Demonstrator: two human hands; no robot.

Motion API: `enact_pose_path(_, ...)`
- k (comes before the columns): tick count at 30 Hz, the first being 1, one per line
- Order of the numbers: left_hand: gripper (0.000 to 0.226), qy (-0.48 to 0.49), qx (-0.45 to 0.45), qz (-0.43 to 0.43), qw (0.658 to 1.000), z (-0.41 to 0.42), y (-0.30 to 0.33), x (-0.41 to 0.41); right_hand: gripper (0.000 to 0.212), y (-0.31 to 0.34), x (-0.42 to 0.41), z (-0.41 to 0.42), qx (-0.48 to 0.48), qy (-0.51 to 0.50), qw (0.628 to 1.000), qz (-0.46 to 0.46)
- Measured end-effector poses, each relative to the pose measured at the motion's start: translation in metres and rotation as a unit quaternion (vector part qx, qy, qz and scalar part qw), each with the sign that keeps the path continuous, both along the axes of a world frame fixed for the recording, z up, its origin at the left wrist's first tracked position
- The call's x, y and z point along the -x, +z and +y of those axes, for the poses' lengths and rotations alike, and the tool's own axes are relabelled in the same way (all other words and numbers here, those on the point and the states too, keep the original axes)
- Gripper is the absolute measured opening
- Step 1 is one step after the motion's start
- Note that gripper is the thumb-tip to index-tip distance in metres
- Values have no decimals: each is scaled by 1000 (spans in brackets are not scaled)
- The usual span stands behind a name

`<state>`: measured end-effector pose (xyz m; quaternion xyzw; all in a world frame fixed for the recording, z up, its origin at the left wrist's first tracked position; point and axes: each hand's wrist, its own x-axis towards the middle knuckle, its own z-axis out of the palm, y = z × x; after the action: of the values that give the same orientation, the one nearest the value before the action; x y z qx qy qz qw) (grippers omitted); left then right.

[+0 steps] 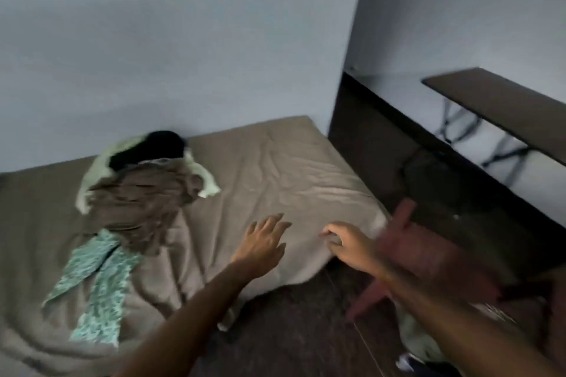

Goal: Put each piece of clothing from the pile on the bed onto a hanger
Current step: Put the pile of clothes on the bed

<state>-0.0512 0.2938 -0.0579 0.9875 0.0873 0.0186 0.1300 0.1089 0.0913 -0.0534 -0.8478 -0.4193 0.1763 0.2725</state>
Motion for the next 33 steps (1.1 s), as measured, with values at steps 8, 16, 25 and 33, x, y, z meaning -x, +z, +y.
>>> enact_pose_path(8,67,-227,68,67,969,-229,-39,-106,22,-40,-16,-300,40,-244,969,30)
enact_pose_path(16,130,-295,-43,187,936,-355,-65,-158,115,-57,-12,-425,144,-331,928,95)
enact_pose_path(25,55,-375,-17,155,914,-332,-68,-166,103,-39,-32,-433,14,-112,929,352)
enact_pose_path(33,49,-378,78,162,908,-357,-60,-153,101,-45,-23,-424,-49,-178,930,316)
